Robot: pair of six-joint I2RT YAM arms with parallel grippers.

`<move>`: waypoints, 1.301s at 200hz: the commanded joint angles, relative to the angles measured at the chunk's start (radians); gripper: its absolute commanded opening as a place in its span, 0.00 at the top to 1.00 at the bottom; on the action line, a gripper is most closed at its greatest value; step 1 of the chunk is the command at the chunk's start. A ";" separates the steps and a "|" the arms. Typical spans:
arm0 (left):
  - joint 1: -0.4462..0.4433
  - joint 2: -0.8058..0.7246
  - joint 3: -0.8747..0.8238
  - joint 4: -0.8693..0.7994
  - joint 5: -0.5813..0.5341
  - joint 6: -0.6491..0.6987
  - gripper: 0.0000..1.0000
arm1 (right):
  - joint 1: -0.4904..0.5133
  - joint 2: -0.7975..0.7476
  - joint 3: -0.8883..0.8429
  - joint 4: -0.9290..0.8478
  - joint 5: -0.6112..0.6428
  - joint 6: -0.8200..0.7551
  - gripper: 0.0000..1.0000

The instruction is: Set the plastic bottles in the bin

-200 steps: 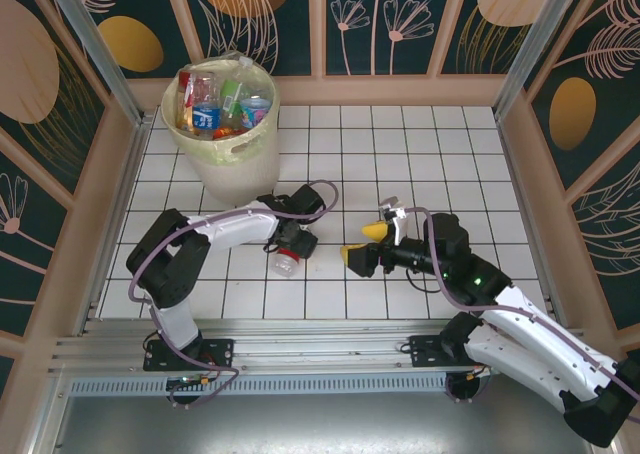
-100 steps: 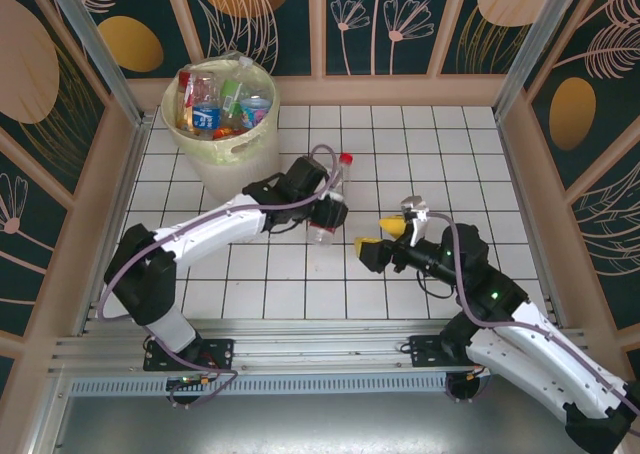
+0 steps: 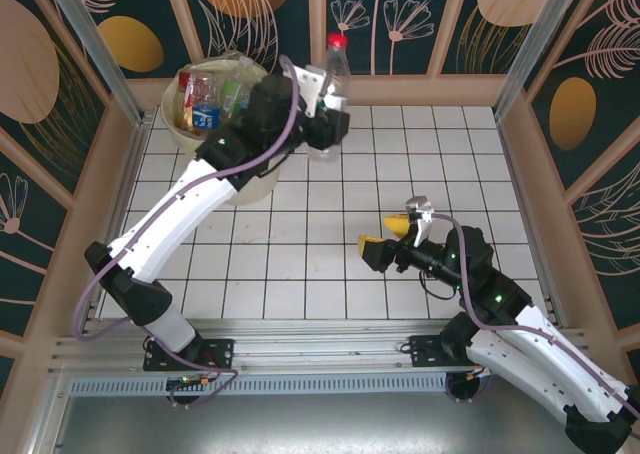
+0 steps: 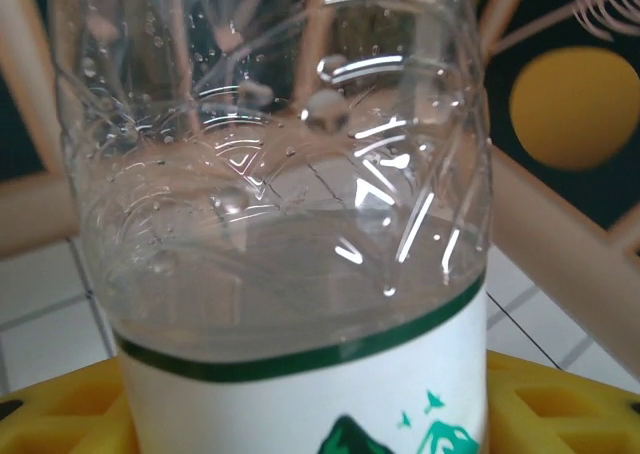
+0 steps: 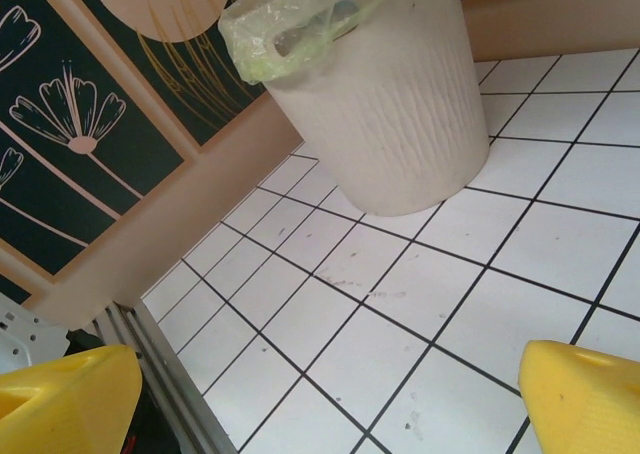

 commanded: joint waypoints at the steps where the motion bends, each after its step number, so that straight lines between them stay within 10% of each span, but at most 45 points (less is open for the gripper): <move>1: 0.057 0.016 0.059 -0.093 -0.082 0.063 0.38 | 0.002 -0.001 0.004 0.001 0.017 0.003 0.02; 81: 0.207 -0.028 0.060 -0.127 -0.338 0.194 0.38 | 0.002 0.012 -0.003 0.006 0.020 0.007 0.02; 260: 0.413 0.060 -0.035 -0.086 -0.278 0.310 0.33 | 0.002 0.062 0.015 0.006 0.009 0.006 0.02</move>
